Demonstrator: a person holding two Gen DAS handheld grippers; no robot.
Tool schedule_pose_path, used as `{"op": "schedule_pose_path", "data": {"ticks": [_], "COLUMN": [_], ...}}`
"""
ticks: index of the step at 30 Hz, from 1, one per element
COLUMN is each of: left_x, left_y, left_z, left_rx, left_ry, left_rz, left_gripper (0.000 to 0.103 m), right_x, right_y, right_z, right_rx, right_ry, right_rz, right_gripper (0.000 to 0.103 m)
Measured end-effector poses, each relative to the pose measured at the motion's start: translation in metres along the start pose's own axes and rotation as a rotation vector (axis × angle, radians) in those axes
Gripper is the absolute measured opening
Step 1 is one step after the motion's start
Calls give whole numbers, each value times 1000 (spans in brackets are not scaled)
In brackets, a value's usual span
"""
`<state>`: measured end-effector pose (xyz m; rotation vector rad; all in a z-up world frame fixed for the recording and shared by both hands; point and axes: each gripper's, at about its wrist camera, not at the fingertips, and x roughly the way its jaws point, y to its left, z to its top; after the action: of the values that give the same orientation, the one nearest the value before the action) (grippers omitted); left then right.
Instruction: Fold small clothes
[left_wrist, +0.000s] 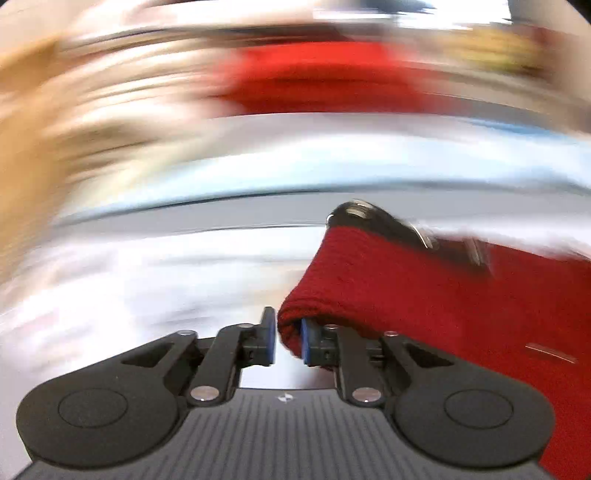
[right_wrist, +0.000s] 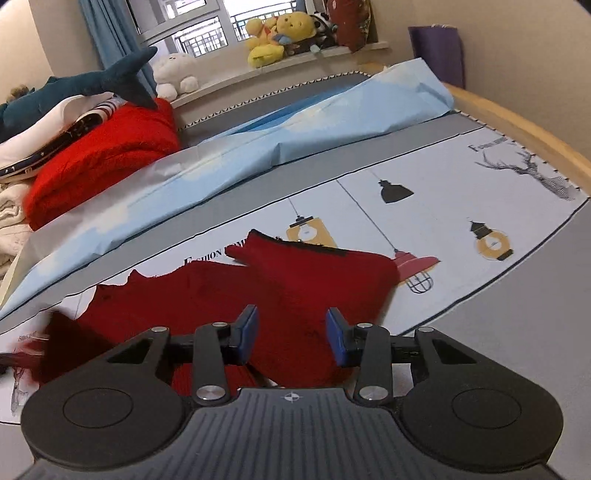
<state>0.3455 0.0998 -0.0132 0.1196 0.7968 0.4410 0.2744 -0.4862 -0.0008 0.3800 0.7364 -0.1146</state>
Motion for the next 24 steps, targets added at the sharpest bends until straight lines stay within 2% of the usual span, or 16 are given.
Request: {"op": "schedule_pose_path", "data": {"ticks": [1, 2, 3, 5, 6, 7, 8, 10, 11, 13, 15, 18, 21, 24], "left_x": [3, -2, -11, -21, -21, -15, -4, 11, 15, 15, 12, 19, 26, 20], "left_y": [39, 71, 95, 108, 105, 100, 92, 76, 62, 36, 20, 2, -8, -13], "left_z": [1, 0, -1, -6, -9, -13, -14, -17, -15, -11, -11, -11, -16, -16], "left_rx": [-99, -197, -279, -355, -391, -429, -473, -535, -510, -400, -347, -331, -325, -325], "left_ry": [1, -30, -77, -124, -121, -85, -3, 100, 116, 101, 92, 121, 167, 167], "left_rz": [204, 328, 358, 305, 239, 155, 57, -114, -166, -198, -220, -281, -303, -334], "left_gripper": [21, 21, 21, 22, 25, 28, 28, 28, 29, 31, 33, 33, 33, 33], "right_x": [3, 6, 9, 15, 19, 24, 30, 41, 47, 59, 71, 92, 119, 144], "right_y": [1, 2, 2, 4, 4, 4, 4, 3, 2, 2, 3, 11, 24, 39], "right_z": [2, 4, 6, 7, 7, 7, 6, 6, 6, 5, 6, 8, 5, -2], "right_rx": [4, 7, 9, 4, 1, -2, -6, -16, -24, -43, -60, -97, -191, -327], "right_ry": [2, 1, 0, 0, 2, 5, 9, 14, 16, 20, 21, 24, 88, 126], "right_rz": [-1, 3, 1, -12, -26, -40, -56, -81, -91, -120, -130, -126, -107, -170], "right_gripper": [43, 43, 44, 44, 44, 44, 44, 44, 44, 44, 44, 46, 59, 59]}}
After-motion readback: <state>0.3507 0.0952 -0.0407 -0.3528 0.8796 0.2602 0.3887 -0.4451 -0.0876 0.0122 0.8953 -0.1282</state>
